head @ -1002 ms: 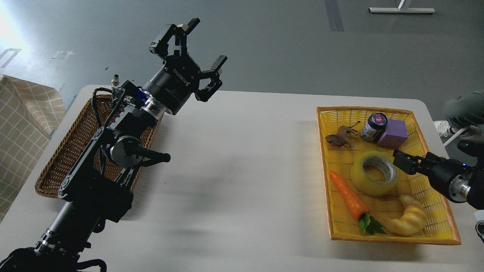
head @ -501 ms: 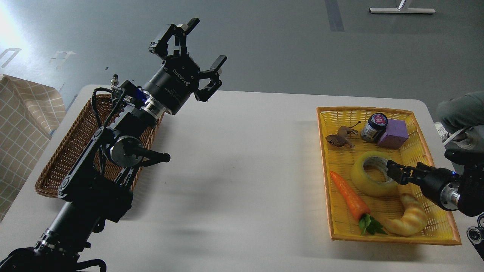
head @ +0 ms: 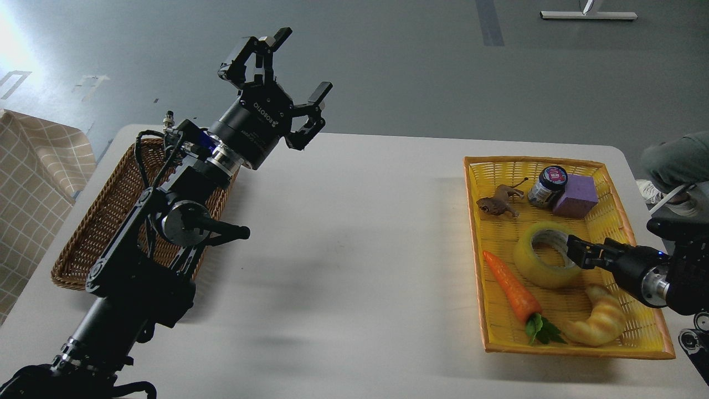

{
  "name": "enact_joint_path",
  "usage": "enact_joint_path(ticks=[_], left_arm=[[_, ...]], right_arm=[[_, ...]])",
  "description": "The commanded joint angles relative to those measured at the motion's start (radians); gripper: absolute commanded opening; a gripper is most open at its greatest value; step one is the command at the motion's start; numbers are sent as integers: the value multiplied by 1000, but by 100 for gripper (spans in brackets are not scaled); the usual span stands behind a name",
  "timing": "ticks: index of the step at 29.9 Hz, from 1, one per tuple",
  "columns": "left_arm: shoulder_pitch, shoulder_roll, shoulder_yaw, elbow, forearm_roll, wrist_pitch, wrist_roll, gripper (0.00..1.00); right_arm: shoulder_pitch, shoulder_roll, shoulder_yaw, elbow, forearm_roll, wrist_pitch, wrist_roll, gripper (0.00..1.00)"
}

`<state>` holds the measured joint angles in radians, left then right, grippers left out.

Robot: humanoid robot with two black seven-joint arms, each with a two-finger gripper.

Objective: Place and transfer tape with both arms
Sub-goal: 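Reach the right gripper into the tray and grasp the tape roll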

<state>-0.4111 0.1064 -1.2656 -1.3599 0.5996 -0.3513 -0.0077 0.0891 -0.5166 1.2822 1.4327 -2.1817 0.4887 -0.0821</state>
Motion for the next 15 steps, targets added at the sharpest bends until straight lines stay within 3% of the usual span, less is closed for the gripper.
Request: enact_joint_path(ticks=[1,15], left_arm=[[-2,2,-3,-1,-1,0,0,98],[-3,3,0,-1,0,8,2,98]], right_arm=[[9,3,-14,-5,0,0,-4,68],[4,6,-32,-18,0,0,-4,68]])
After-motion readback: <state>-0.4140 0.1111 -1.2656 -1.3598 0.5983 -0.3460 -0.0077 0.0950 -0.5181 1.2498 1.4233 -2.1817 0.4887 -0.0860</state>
